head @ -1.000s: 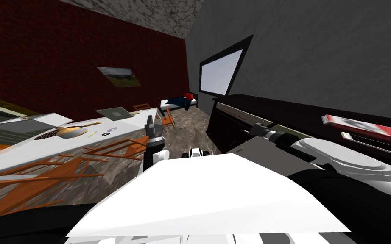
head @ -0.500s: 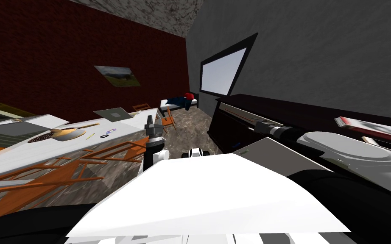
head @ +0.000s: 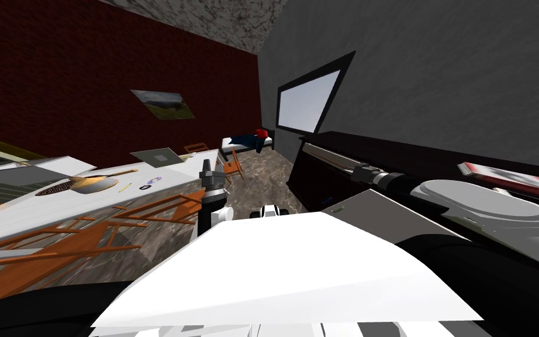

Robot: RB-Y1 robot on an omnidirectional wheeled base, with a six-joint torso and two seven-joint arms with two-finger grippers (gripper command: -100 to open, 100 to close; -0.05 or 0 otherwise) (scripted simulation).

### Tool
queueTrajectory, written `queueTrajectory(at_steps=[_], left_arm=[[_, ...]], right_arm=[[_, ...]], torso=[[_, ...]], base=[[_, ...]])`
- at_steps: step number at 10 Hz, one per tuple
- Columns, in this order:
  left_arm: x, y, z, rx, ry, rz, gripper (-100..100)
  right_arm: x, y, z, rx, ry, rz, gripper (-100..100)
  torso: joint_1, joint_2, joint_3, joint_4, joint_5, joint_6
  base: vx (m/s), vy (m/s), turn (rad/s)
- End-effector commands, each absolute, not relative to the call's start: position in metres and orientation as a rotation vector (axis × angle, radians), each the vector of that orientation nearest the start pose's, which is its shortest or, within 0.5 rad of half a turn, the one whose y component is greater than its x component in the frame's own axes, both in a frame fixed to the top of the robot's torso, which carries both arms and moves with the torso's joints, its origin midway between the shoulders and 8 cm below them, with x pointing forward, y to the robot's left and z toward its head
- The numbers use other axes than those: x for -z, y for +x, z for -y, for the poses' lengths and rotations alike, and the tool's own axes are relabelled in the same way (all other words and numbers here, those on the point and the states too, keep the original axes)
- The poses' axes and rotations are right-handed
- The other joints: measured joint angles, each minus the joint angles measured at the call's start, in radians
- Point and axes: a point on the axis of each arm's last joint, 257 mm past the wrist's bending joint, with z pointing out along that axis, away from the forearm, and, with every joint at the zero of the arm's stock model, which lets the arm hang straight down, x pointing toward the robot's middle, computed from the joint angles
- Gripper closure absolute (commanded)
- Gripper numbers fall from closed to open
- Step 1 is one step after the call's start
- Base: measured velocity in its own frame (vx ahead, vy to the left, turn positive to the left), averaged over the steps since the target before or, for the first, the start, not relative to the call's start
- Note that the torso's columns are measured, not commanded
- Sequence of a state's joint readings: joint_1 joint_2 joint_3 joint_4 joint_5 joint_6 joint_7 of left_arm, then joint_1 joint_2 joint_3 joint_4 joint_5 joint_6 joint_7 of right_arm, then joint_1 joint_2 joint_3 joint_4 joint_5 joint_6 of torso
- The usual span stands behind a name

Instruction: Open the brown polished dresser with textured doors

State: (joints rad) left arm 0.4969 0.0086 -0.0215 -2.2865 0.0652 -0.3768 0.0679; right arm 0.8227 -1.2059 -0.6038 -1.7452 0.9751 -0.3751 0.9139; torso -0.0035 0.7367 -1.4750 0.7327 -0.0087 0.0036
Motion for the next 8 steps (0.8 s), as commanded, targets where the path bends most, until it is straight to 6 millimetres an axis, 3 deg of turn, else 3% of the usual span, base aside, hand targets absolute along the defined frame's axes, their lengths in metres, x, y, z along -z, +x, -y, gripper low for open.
queueTrajectory(at_steps=[1,3,4,8], left_arm=[[-0.004,0.363,-0.281,1.403,-0.816,-0.638,0],[-0.004,0.363,-0.281,1.403,-0.816,-0.638,0],[-0.004,0.363,-0.281,1.403,-0.816,-0.638,0],[-0.004,0.363,-0.281,1.403,-0.816,-0.638,0]], right_arm=[[0.115,0.361,0.578,1.015,-1.545,-1.489,100],[0.109,0.365,0.577,1.025,-1.541,-1.477,100],[0.097,0.37,0.575,1.018,-1.553,-1.463,-100],[0.059,0.388,0.567,1.0,-1.584,-1.42,-100]], torso=[[-0.002,-0.001,-0.001,0.001,0.001,-0.001],[-0.004,-0.001,-0.002,0.002,0.002,-0.002],[-0.008,-0.002,-0.003,0.003,0.004,-0.002],[0.005,0.001,-0.001,0.005,0.009,-0.004]], base=[[-0.065,0.208,-0.044],[-0.053,0.138,-0.023],[0.002,0.038,-0.098],[0.022,0.029,-0.121]])
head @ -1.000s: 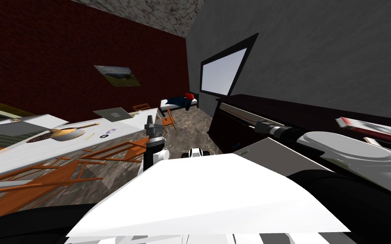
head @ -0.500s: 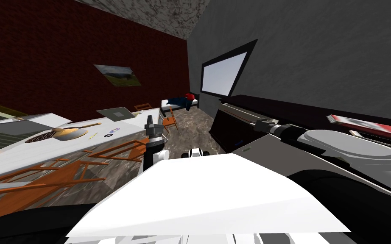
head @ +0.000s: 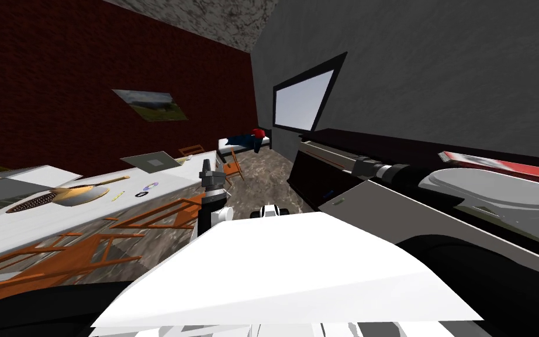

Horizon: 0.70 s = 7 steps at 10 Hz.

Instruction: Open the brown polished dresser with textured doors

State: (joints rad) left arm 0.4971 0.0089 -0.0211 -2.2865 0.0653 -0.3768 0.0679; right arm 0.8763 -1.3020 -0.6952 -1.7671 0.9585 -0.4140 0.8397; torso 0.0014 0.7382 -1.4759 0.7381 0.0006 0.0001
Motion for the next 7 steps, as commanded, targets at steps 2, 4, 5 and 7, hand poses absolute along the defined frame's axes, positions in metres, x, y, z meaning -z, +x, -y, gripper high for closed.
queueTrajectory(at_steps=[2,4,5,7], left_arm=[[-0.0037,0.3629,-0.2806,1.403,-0.816,-0.638,0],[-0.0037,0.3629,-0.2806,1.403,-0.816,-0.638,0],[-0.0037,0.3629,-0.2806,1.403,-0.816,-0.638,0],[-0.0037,0.3629,-0.2806,1.403,-0.816,-0.638,0]], right_arm=[[0.0572,0.3895,0.5663,1.001,-1.586,-1.417,-100],[0.0567,0.39,0.5661,0.999,-1.586,-1.417,0],[0.0567,0.39,0.5661,0.999,-1.586,-1.417,0],[0.0567,0.39,0.5661,0.999,-1.586,-1.417,0]], torso=[[-0.001,0.0,0.0,0.0,-0.001,0.0],[-0.003,0.001,0.0,0.0,-0.001,0.0],[-0.002,0.0,0.0,0.0,-0.001,0.0],[-0.001,0.0,0.0,0.0,-0.001,0.0]], base=[[0.011,0.019,-0.033],[0.0,0.0,0.0],[0.0,0.0,0.0],[0.0,0.0,0.0]])
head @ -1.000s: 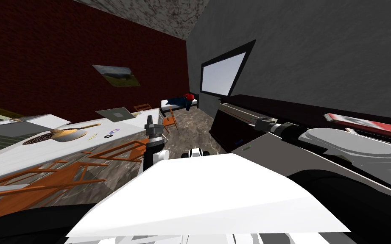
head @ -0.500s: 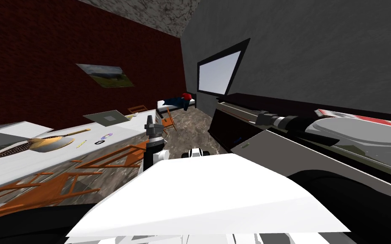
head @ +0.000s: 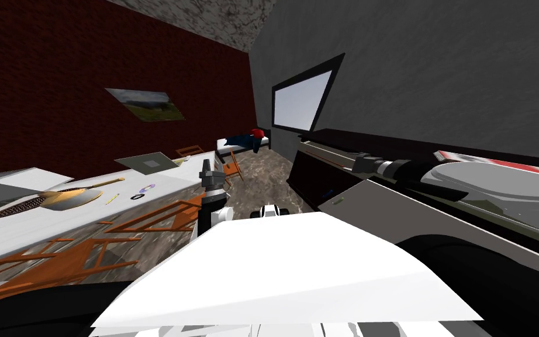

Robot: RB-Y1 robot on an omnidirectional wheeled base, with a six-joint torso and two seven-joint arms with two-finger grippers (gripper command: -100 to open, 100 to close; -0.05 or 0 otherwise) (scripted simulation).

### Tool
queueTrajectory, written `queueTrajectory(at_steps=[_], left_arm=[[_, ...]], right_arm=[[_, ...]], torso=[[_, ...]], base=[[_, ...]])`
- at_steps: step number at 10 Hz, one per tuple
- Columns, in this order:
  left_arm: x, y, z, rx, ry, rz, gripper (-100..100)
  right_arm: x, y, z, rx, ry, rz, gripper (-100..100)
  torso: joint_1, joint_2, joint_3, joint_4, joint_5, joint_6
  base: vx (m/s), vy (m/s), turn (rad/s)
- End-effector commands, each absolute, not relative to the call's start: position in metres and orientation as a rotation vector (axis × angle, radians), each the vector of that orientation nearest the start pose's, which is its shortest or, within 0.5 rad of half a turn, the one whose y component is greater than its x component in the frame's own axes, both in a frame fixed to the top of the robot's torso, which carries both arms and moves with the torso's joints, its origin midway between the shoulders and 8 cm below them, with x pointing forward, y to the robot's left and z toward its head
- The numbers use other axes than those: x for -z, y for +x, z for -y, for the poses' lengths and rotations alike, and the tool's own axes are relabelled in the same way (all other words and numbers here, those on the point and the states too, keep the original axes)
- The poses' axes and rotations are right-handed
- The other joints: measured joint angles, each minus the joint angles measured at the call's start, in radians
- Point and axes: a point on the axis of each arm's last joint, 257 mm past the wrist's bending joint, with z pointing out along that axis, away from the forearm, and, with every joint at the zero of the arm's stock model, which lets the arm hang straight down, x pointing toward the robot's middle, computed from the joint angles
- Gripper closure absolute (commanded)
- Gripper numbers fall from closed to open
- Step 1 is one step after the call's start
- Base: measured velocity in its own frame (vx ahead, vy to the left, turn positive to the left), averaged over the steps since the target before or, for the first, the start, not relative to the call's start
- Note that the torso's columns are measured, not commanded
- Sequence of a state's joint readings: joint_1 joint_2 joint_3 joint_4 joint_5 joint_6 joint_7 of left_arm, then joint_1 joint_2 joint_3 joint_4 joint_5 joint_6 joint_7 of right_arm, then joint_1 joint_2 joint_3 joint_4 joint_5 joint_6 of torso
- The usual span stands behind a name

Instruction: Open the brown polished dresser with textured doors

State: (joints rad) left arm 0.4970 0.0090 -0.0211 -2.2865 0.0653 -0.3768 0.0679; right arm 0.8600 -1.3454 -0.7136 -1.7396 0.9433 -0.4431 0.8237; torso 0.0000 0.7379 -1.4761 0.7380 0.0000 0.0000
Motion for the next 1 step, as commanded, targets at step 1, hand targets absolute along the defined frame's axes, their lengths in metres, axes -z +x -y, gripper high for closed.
queueTrajectory(at_steps=[1], left_arm=[[-0.0037,0.3629,-0.2806,1.403,-0.816,-0.638,0]], right_arm=[[0.0567,0.39,0.5661,0.999,-1.586,-1.417,0]], torso=[[0.0,0.0,0.0,0.0,0.0,0.0]], base=[[0.0,0.0,0.0]])
